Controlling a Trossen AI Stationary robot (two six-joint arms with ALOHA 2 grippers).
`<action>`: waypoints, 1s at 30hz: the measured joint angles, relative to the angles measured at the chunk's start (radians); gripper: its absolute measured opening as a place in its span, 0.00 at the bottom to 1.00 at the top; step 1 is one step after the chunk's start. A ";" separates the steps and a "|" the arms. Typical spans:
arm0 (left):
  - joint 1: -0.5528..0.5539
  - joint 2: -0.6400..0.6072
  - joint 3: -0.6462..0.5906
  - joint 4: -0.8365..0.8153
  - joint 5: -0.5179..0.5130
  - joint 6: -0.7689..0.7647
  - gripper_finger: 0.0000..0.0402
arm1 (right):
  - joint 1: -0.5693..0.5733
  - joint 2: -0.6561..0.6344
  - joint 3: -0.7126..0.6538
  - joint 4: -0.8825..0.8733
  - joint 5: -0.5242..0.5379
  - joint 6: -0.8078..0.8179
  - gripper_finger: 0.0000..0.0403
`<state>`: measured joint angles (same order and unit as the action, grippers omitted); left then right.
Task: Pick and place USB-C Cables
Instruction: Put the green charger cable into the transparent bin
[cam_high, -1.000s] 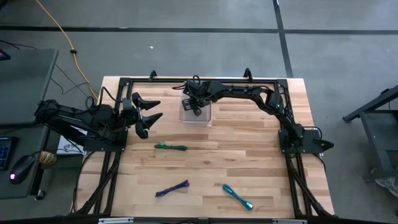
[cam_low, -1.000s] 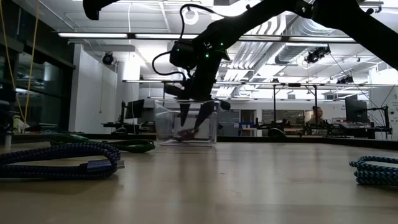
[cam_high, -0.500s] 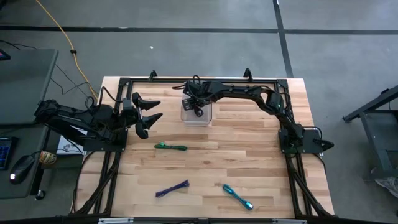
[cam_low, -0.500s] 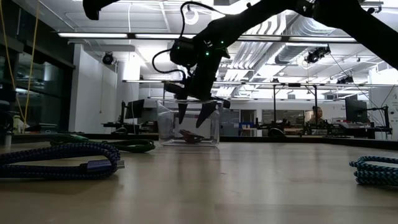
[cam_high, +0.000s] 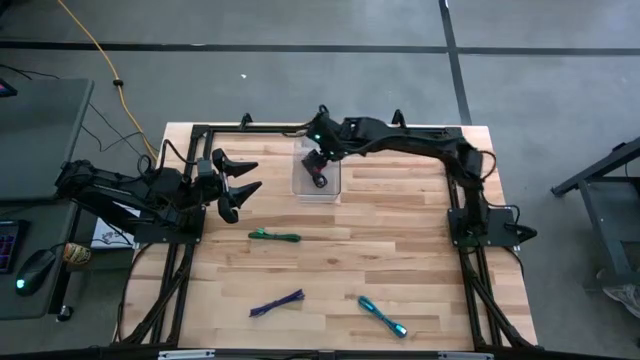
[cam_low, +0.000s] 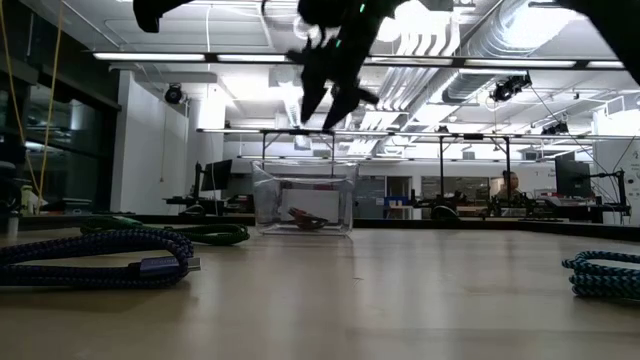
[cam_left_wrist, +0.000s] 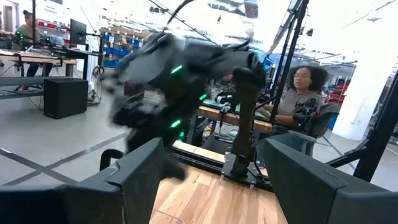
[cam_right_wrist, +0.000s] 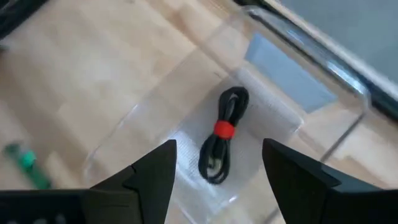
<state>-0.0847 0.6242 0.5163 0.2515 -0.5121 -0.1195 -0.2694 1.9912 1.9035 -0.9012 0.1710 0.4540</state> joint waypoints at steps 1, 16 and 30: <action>0.000 0.000 0.000 0.000 0.000 0.000 0.64 | 0.013 -0.031 -0.014 -0.018 0.005 -0.027 0.57; 0.000 0.000 0.000 -0.001 0.000 -0.008 0.64 | 0.237 -0.749 -0.769 0.405 0.092 0.074 0.57; 0.000 0.000 0.000 0.000 0.001 -0.062 0.64 | 0.332 -1.092 -1.169 1.116 -0.054 -0.231 0.57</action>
<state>-0.0849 0.6243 0.5163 0.2516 -0.5114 -0.1814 0.0625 0.8989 0.7347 0.2150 0.1168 0.2233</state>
